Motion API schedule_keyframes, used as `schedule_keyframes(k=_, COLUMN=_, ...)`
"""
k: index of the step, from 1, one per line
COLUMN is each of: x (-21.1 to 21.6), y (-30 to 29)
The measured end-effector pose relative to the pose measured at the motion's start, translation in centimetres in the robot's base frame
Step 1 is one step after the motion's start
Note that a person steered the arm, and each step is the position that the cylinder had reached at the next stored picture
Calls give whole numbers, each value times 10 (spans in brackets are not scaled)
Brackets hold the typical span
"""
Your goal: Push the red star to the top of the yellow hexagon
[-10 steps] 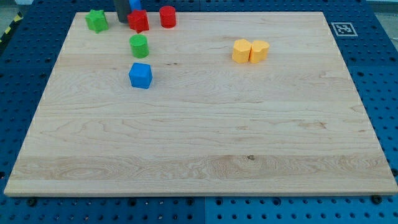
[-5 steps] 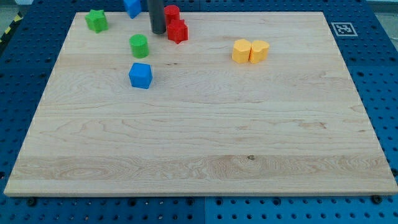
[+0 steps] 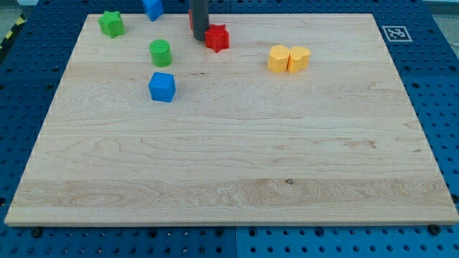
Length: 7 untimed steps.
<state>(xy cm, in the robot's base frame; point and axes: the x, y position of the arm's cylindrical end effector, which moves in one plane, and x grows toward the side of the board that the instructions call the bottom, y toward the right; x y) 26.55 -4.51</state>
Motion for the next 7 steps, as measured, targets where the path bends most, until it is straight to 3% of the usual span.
schedule_keyframes(k=2, x=42, y=20)
schedule_keyframes(k=5, x=38, y=116)
schedule_keyframes(k=7, x=38, y=120)
